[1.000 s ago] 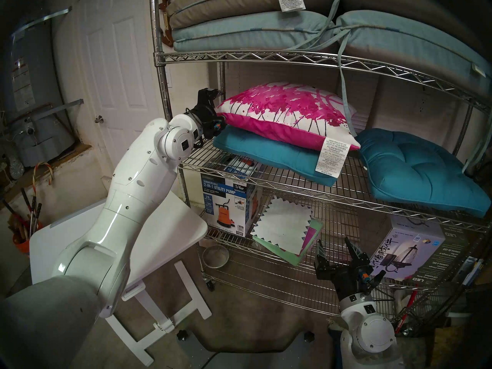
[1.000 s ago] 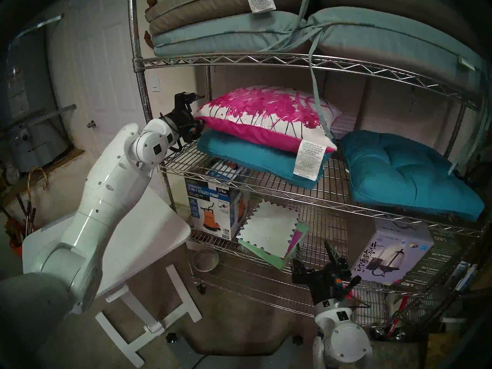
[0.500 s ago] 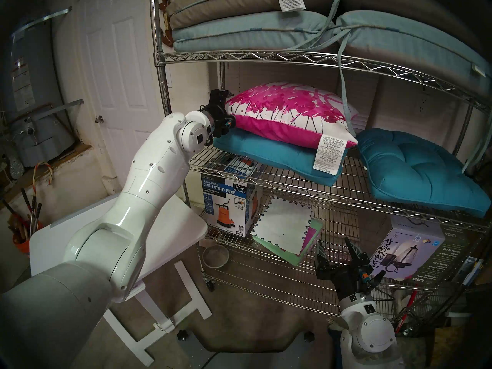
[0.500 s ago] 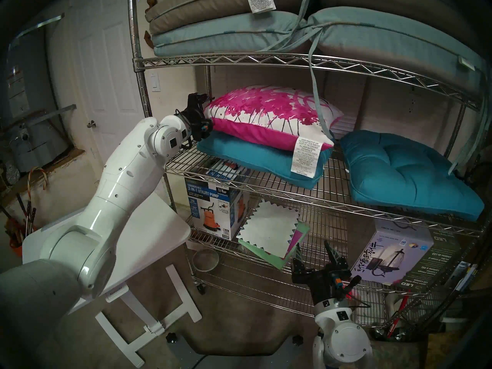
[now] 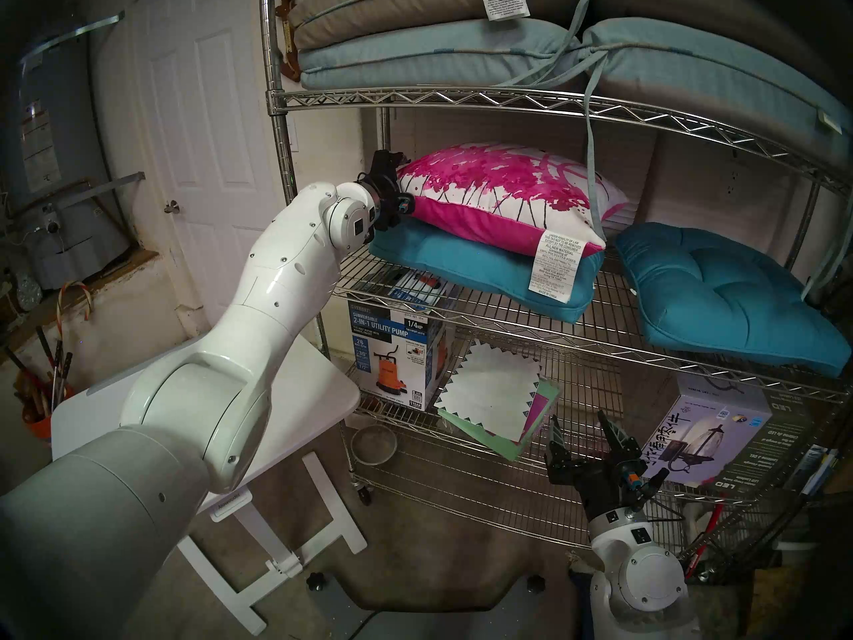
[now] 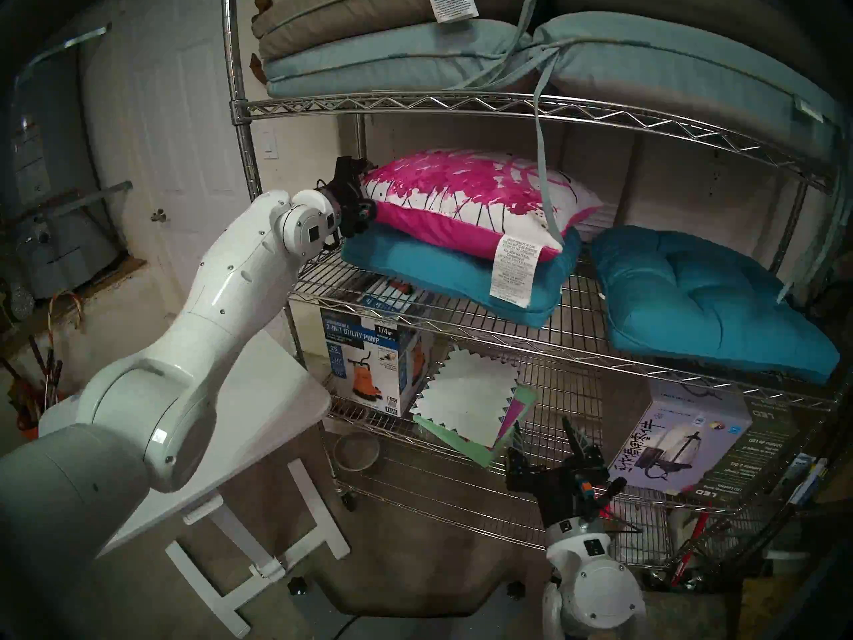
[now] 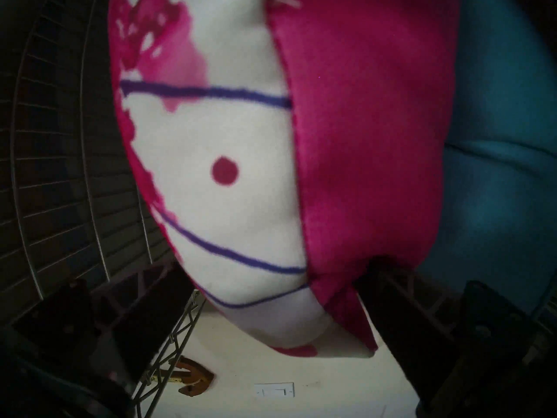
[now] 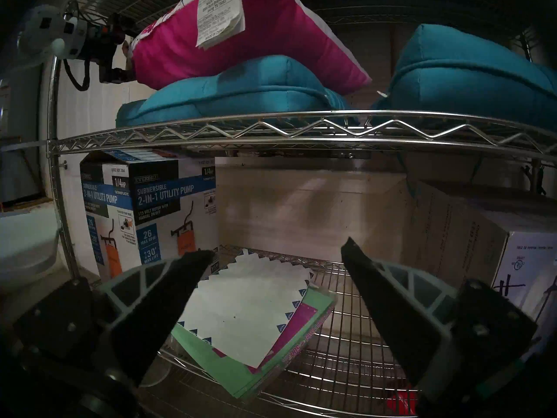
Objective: Take cushion off the shelf
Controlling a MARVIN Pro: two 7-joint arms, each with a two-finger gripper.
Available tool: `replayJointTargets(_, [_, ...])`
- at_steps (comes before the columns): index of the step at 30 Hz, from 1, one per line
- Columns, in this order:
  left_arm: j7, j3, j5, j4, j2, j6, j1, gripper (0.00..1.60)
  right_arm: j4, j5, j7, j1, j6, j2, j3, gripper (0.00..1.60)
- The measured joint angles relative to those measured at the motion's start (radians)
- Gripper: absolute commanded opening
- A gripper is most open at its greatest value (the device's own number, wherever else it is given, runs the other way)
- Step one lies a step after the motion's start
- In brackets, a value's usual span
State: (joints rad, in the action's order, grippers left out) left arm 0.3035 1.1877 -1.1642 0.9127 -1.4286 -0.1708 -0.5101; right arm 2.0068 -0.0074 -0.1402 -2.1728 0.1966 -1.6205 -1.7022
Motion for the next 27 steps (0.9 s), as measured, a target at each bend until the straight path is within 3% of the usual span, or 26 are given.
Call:
replayJointTargets(15, [-0.046,0.000,-0.059,-0.192,-0.049,-0.043,0.115,1.60,0.003,0.000,0.000,0.000,0.000,0.000,0.000,1.60])
replayJointTargets(27, [-0.086,0.001,-0.090,-0.261,-0.062,-0.122,0.195,1.60,0.008,0.000,0.000,-0.001,0.000,0.000,0.000,1.60])
